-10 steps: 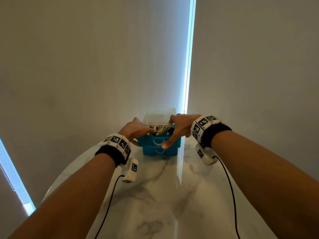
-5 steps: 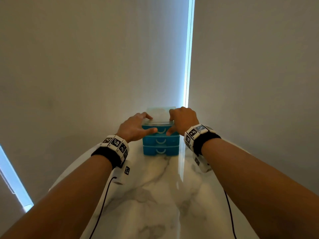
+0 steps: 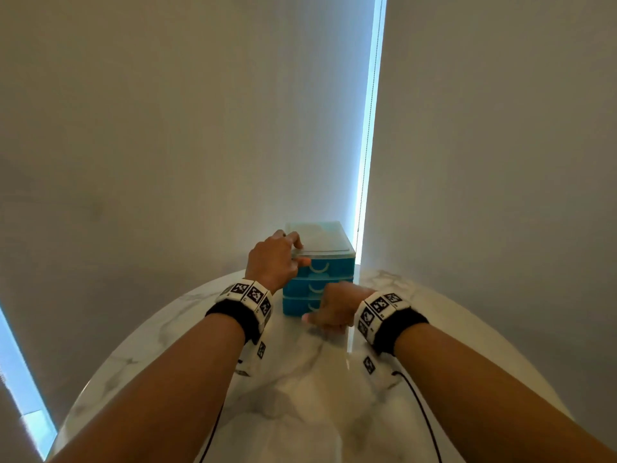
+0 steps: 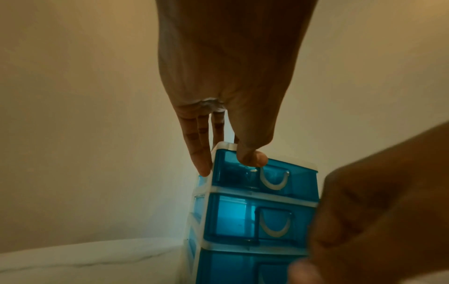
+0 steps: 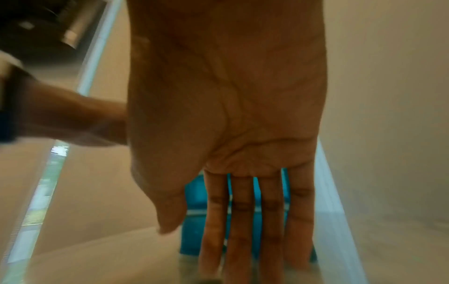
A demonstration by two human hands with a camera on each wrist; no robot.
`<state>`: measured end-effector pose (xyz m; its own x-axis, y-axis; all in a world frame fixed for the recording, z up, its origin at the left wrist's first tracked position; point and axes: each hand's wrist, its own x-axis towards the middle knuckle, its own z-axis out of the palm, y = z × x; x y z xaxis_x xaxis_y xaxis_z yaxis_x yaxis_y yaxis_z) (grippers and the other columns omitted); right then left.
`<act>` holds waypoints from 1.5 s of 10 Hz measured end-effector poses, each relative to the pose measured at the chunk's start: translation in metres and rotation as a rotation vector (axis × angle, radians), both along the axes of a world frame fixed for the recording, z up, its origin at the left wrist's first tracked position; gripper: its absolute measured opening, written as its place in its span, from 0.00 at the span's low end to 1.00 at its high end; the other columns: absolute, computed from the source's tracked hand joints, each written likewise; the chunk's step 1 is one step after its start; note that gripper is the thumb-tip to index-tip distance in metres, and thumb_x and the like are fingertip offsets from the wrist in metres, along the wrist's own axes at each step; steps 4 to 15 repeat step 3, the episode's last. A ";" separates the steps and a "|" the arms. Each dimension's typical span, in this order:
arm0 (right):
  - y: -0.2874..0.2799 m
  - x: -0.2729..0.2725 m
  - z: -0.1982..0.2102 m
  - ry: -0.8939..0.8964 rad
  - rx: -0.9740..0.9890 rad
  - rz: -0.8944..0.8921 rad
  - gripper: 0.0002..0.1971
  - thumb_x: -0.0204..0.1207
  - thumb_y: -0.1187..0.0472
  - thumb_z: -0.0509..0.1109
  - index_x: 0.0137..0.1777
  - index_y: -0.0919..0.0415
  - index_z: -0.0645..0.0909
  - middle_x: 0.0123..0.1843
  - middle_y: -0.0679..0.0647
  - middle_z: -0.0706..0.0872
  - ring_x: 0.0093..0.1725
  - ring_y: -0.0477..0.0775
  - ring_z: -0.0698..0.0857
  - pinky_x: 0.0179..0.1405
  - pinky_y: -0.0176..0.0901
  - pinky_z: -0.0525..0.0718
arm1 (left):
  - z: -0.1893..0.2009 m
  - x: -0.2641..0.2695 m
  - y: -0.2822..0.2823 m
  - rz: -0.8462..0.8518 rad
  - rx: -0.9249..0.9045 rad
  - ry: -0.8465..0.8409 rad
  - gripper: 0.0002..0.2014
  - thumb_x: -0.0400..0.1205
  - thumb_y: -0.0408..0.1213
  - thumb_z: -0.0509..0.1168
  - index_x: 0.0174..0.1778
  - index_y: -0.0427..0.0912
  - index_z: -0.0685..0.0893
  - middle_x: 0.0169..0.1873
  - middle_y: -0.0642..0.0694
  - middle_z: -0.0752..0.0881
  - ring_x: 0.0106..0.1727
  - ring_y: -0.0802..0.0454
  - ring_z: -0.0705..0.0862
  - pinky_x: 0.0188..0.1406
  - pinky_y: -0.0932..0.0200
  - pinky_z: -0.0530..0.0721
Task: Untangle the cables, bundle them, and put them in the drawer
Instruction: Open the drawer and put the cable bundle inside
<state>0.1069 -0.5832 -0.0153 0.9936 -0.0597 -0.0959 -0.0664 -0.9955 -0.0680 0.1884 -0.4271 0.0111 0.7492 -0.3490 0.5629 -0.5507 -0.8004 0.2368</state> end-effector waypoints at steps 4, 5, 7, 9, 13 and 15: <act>0.012 -0.051 0.018 0.064 0.190 0.159 0.20 0.87 0.40 0.69 0.42 0.54 0.85 0.43 0.49 0.88 0.42 0.49 0.85 0.50 0.42 0.82 | 0.001 -0.001 0.016 -0.088 0.012 0.255 0.31 0.86 0.55 0.73 0.85 0.56 0.72 0.82 0.46 0.75 0.72 0.44 0.84 0.69 0.45 0.85; 0.012 -0.051 0.018 0.064 0.190 0.159 0.20 0.87 0.40 0.69 0.42 0.54 0.85 0.43 0.49 0.88 0.42 0.49 0.85 0.50 0.42 0.82 | 0.001 -0.001 0.016 -0.088 0.012 0.255 0.31 0.86 0.55 0.73 0.85 0.56 0.72 0.82 0.46 0.75 0.72 0.44 0.84 0.69 0.45 0.85; 0.012 -0.051 0.018 0.064 0.190 0.159 0.20 0.87 0.40 0.69 0.42 0.54 0.85 0.43 0.49 0.88 0.42 0.49 0.85 0.50 0.42 0.82 | 0.001 -0.001 0.016 -0.088 0.012 0.255 0.31 0.86 0.55 0.73 0.85 0.56 0.72 0.82 0.46 0.75 0.72 0.44 0.84 0.69 0.45 0.85; 0.012 -0.051 0.018 0.064 0.190 0.159 0.20 0.87 0.40 0.69 0.42 0.54 0.85 0.43 0.49 0.88 0.42 0.49 0.85 0.50 0.42 0.82 | 0.001 -0.001 0.016 -0.088 0.012 0.255 0.31 0.86 0.55 0.73 0.85 0.56 0.72 0.82 0.46 0.75 0.72 0.44 0.84 0.69 0.45 0.85; 0.012 -0.051 0.018 0.064 0.190 0.159 0.20 0.87 0.40 0.69 0.42 0.54 0.85 0.43 0.49 0.88 0.42 0.49 0.85 0.50 0.42 0.82 | 0.001 -0.001 0.016 -0.088 0.012 0.255 0.31 0.86 0.55 0.73 0.85 0.56 0.72 0.82 0.46 0.75 0.72 0.44 0.84 0.69 0.45 0.85; 0.012 -0.051 0.018 0.064 0.190 0.159 0.20 0.87 0.40 0.69 0.42 0.54 0.85 0.43 0.49 0.88 0.42 0.49 0.85 0.50 0.42 0.82 | 0.001 -0.001 0.016 -0.088 0.012 0.255 0.31 0.86 0.55 0.73 0.85 0.56 0.72 0.82 0.46 0.75 0.72 0.44 0.84 0.69 0.45 0.85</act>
